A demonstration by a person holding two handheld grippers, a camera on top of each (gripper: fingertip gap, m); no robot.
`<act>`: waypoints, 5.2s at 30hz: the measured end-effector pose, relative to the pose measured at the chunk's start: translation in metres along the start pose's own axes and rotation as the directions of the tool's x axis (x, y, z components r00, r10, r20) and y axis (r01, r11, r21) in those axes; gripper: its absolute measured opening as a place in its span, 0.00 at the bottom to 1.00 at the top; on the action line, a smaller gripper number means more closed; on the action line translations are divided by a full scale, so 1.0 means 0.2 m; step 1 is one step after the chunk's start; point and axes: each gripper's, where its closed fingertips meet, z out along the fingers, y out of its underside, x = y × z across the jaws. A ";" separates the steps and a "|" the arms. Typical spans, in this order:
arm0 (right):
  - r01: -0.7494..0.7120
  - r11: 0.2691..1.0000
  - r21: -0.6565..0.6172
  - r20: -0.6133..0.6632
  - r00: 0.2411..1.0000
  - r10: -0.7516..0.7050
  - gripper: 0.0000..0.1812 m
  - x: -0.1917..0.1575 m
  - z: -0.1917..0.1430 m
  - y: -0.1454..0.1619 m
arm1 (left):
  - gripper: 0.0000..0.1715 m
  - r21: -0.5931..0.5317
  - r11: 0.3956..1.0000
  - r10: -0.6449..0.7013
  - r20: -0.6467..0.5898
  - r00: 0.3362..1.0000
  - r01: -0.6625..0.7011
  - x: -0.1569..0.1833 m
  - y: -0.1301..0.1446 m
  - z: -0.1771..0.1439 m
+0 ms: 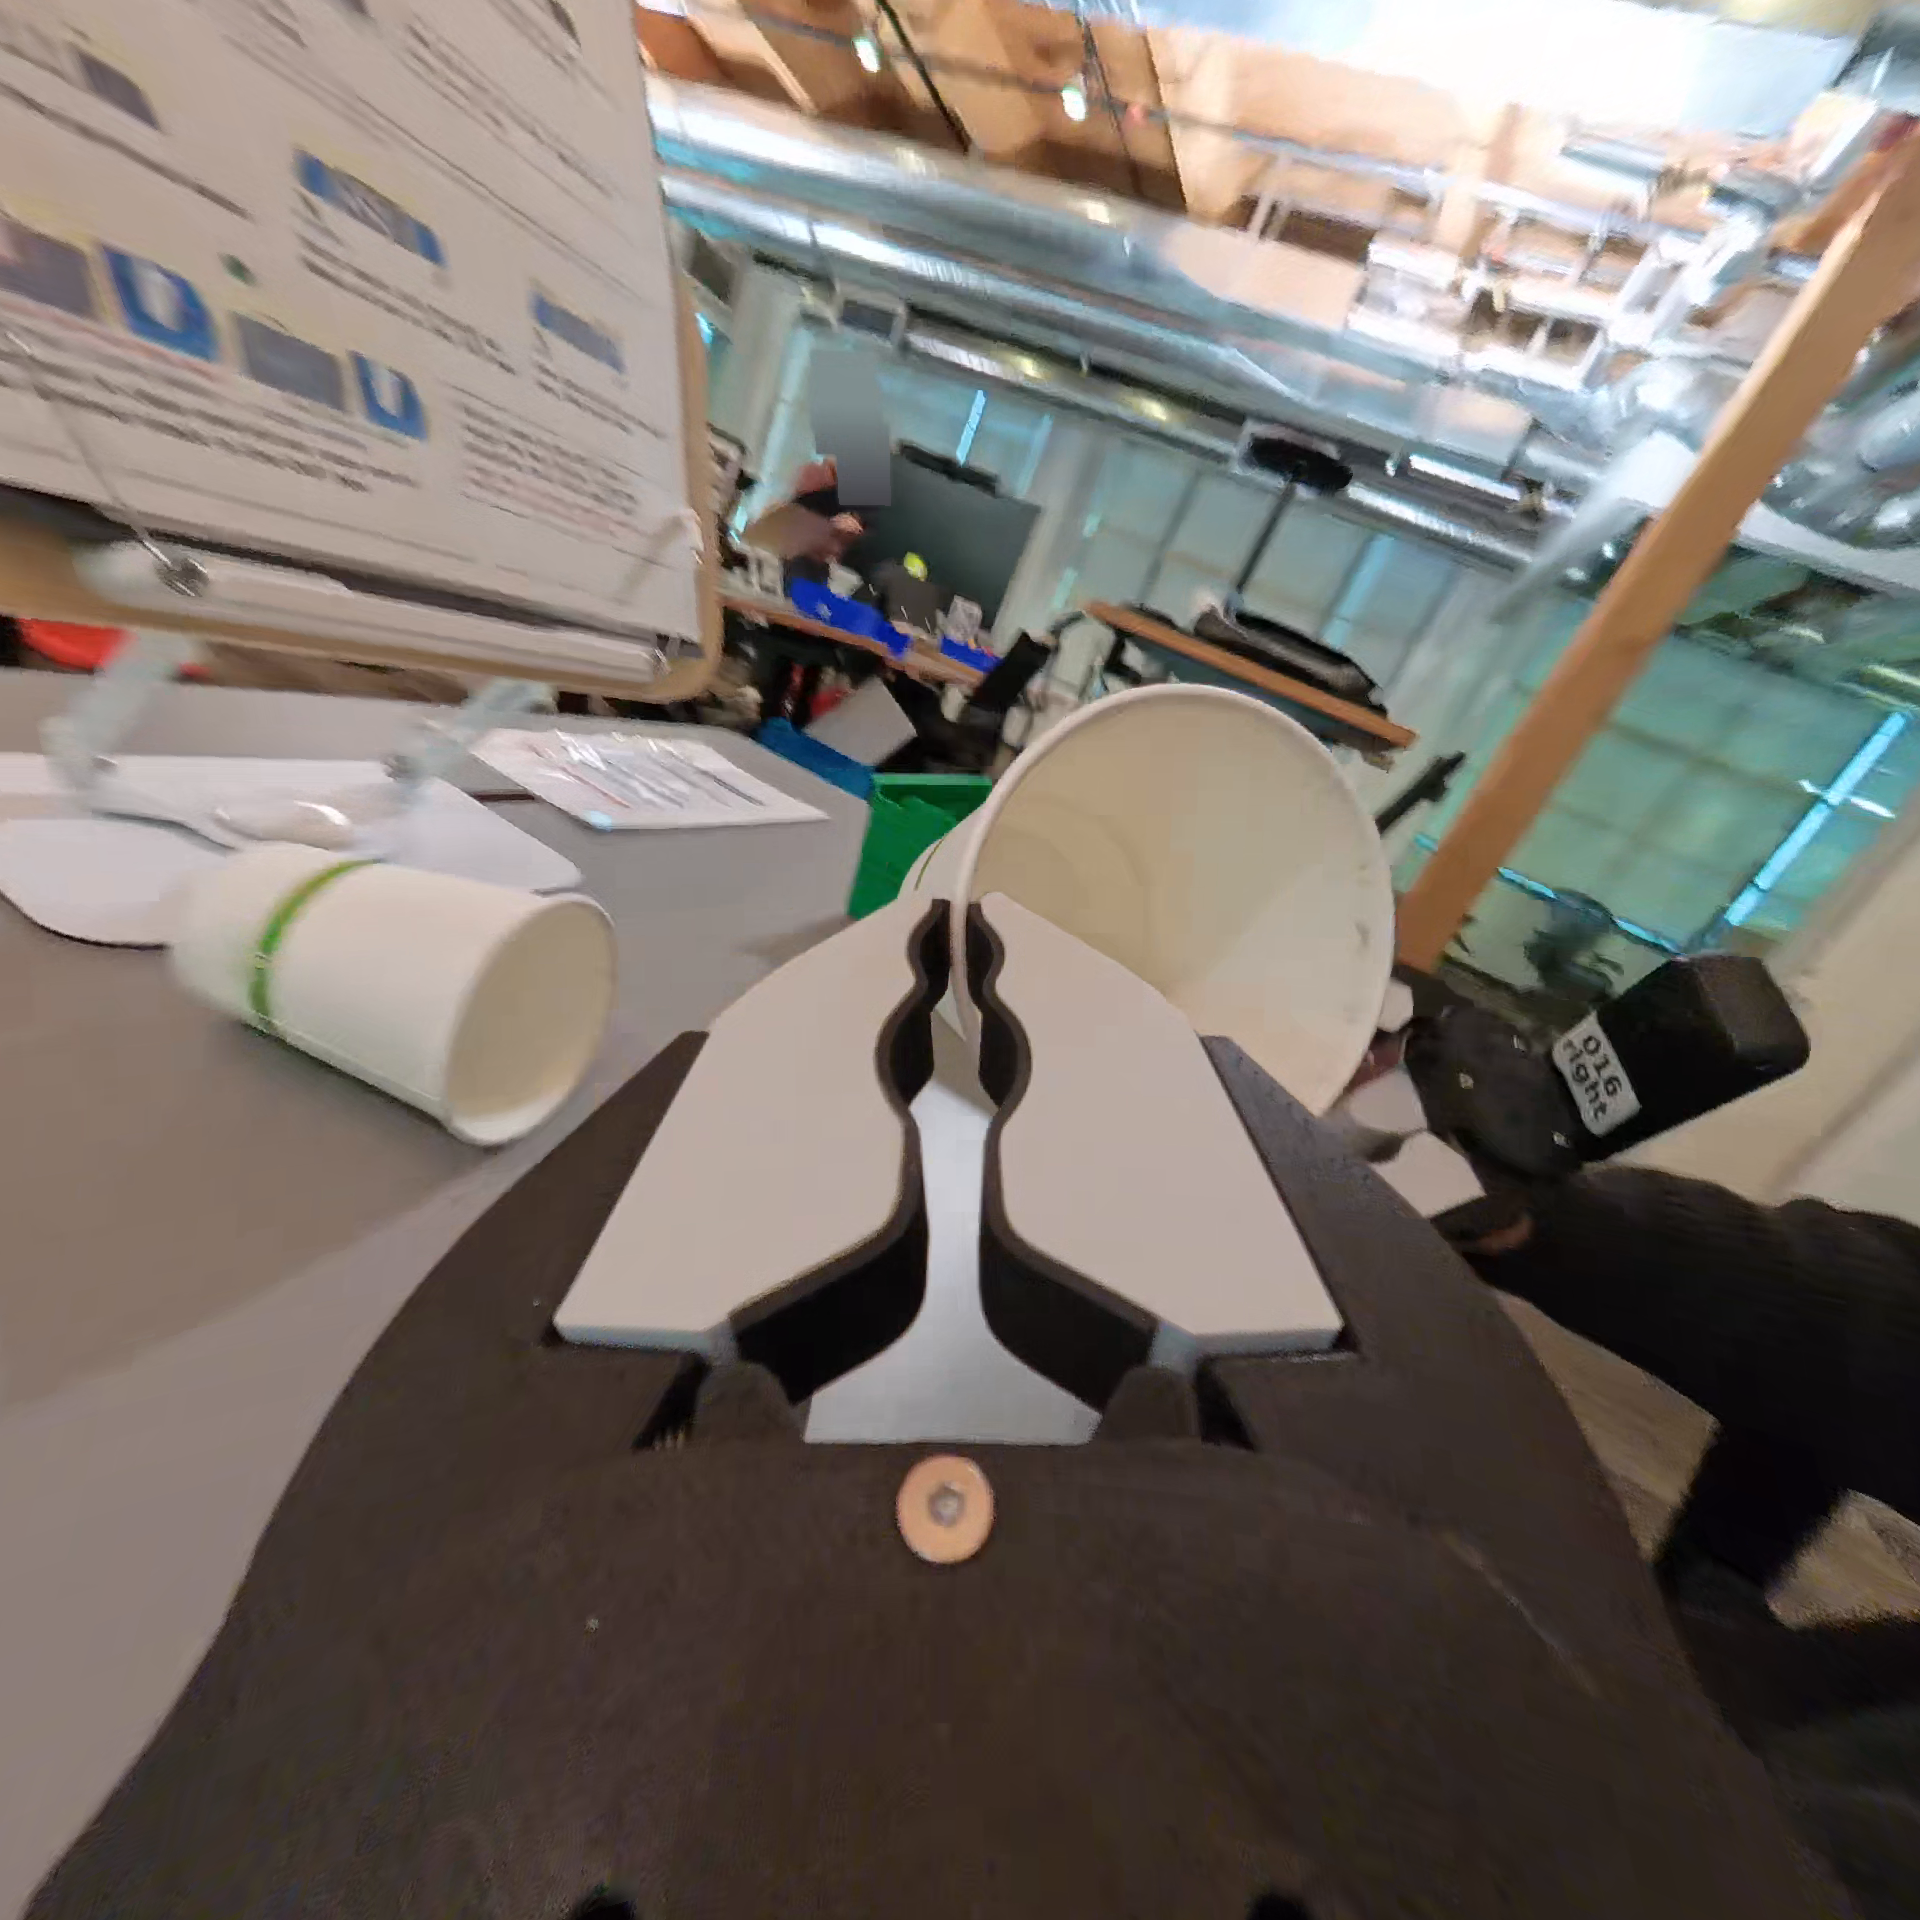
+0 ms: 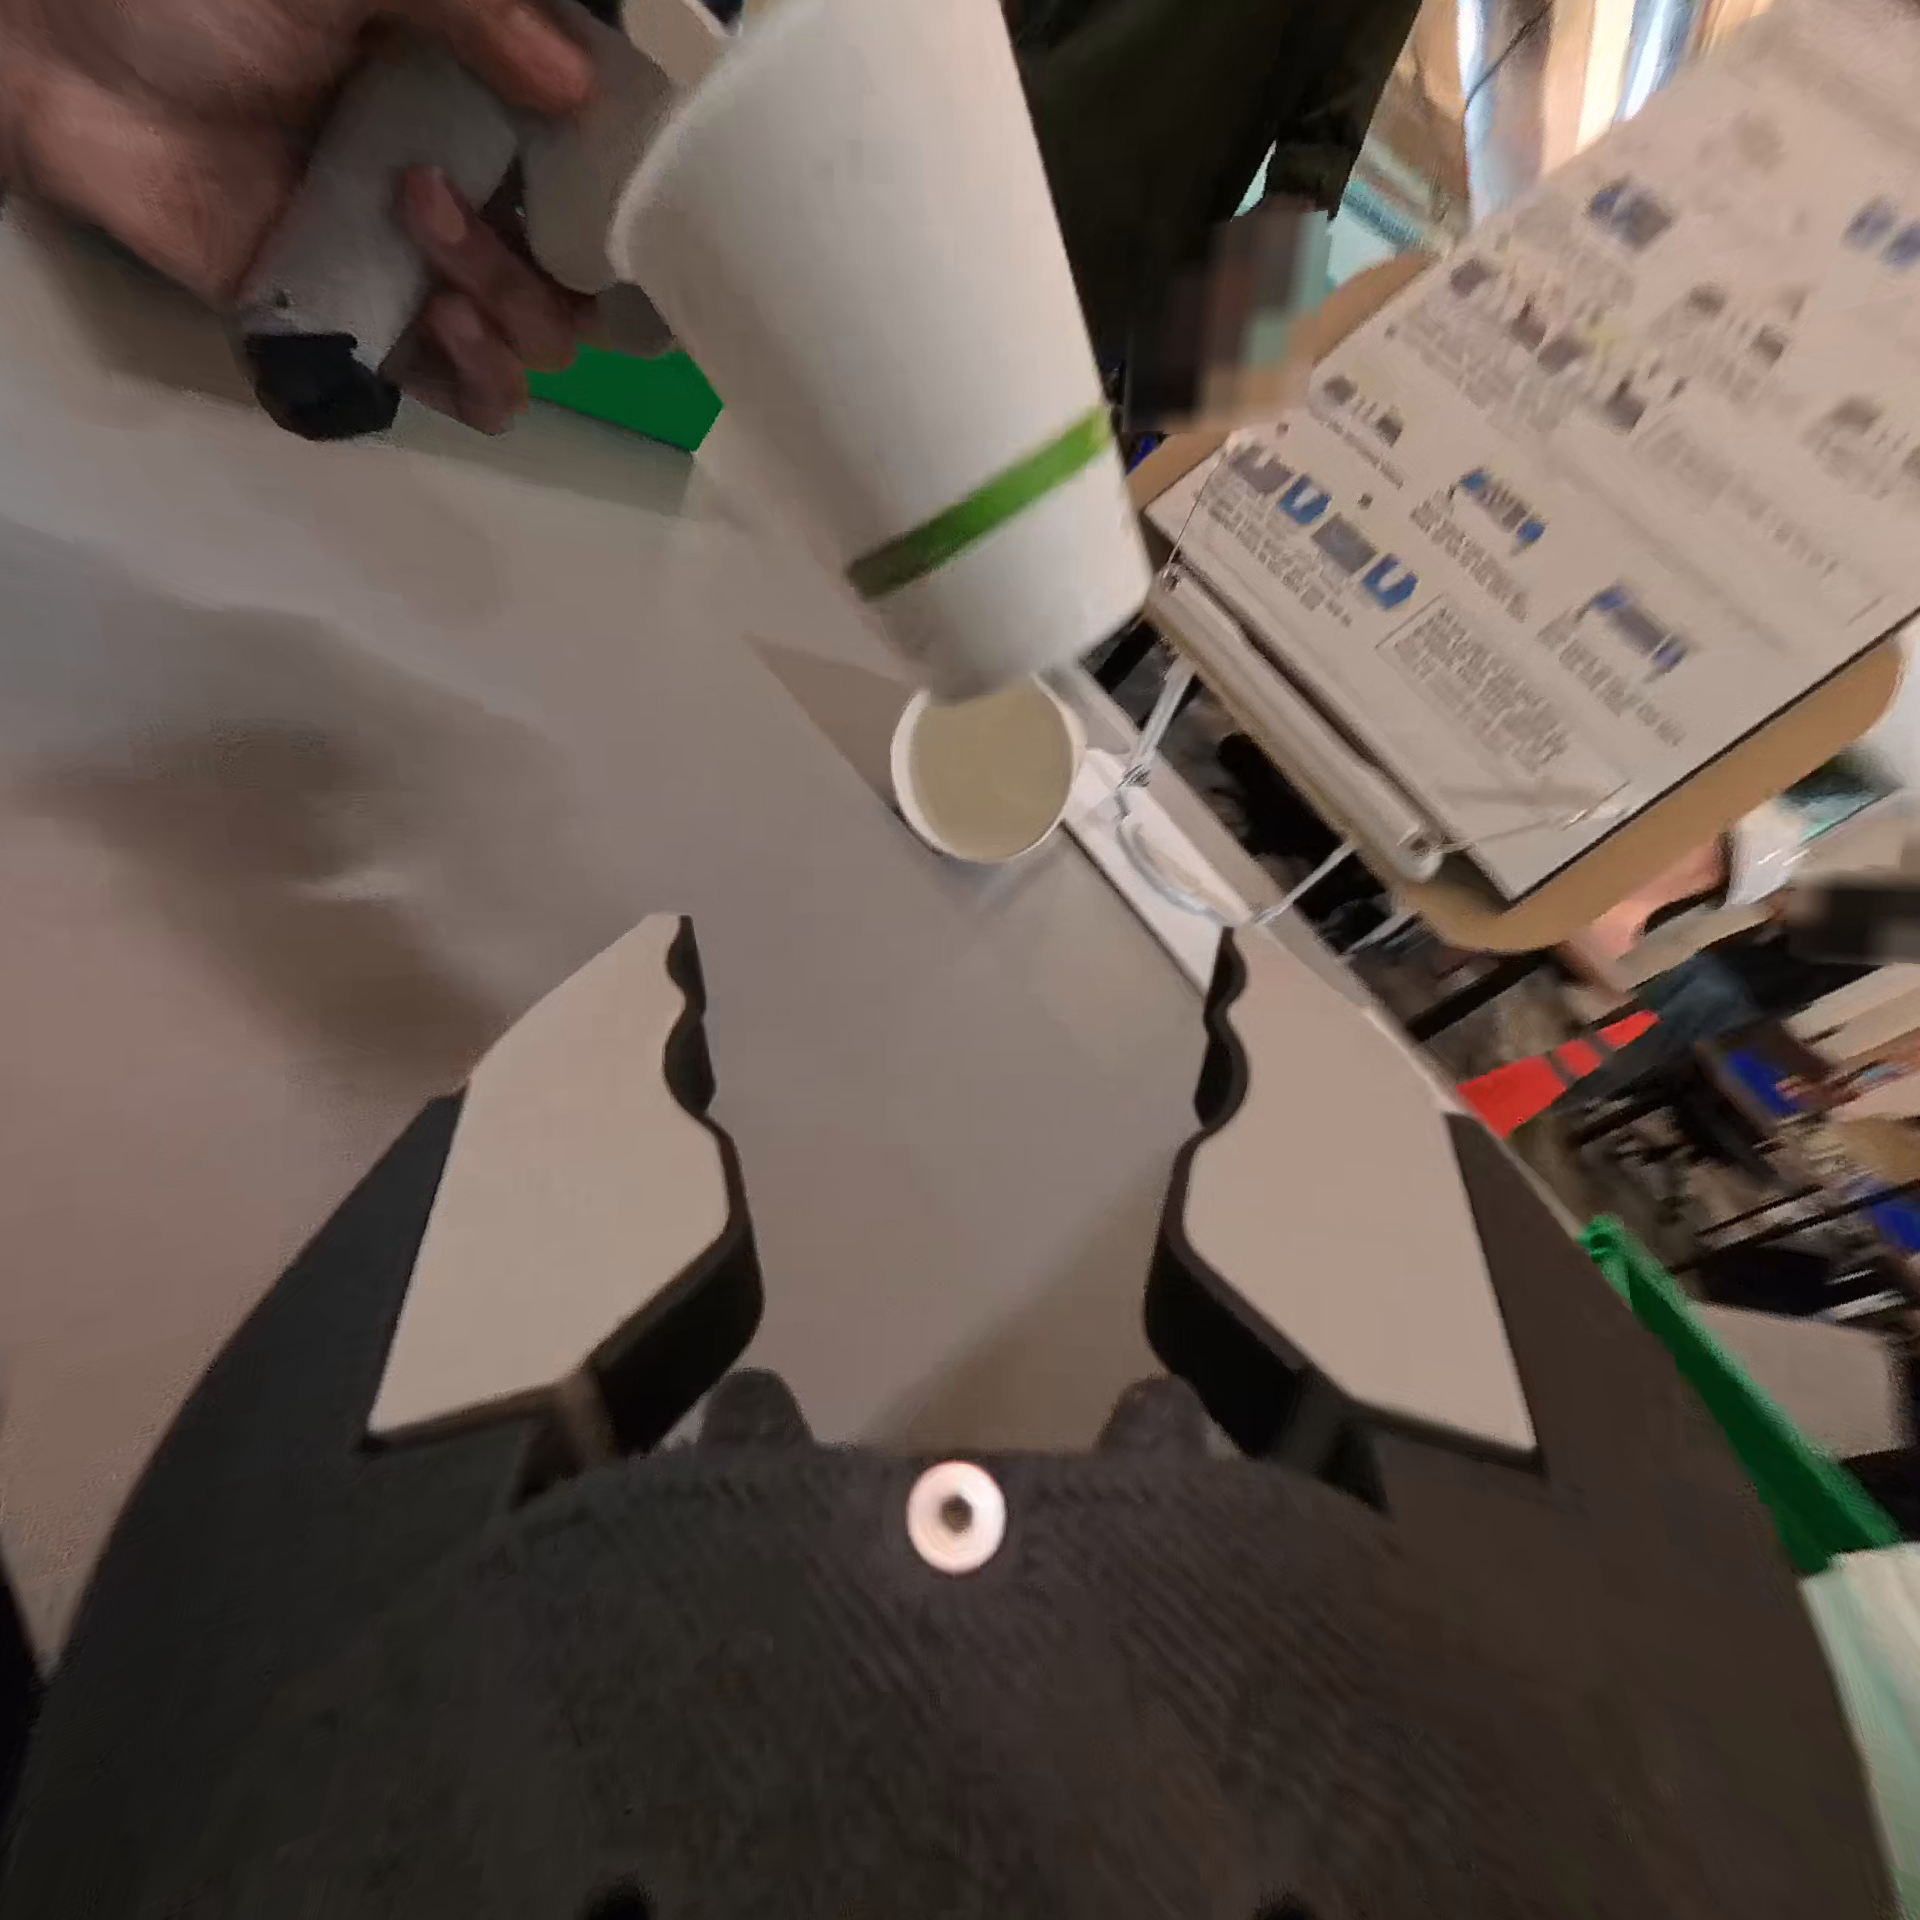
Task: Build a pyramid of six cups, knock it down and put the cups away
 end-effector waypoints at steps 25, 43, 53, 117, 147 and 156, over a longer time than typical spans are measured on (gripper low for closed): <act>0.173 0.985 -0.010 0.039 0.984 -0.172 0.47 -0.16 0.00 -0.03 | 0.13 -0.277 0.959 0.006 -0.214 0.977 -0.066 0.29 0.41 0.20; -0.373 0.843 0.388 -0.254 0.836 0.486 0.46 0.89 -0.31 -0.16 | 0.13 -0.050 0.992 -0.112 0.000 0.994 0.112 0.02 0.20 0.10; -0.458 0.830 0.318 -0.498 0.664 0.557 0.47 1.57 -0.50 0.52 | 0.11 -0.010 0.987 -0.158 0.033 0.987 0.158 -0.03 0.19 0.06; -0.754 0.568 -0.329 -0.429 0.655 0.622 0.46 1.63 -0.20 0.81 | 0.11 -0.187 0.981 0.105 0.284 0.953 -0.052 0.08 0.35 -0.42; -0.452 0.797 0.400 -0.302 0.757 0.580 0.45 1.76 -0.44 0.49 | 0.12 -0.256 0.964 0.129 0.191 0.973 -0.077 0.09 0.41 -0.28; -0.350 0.817 0.458 -0.350 0.774 0.527 0.45 1.68 -0.50 0.53 | 0.12 -0.262 0.961 0.128 0.153 0.980 -0.085 0.10 0.41 -0.21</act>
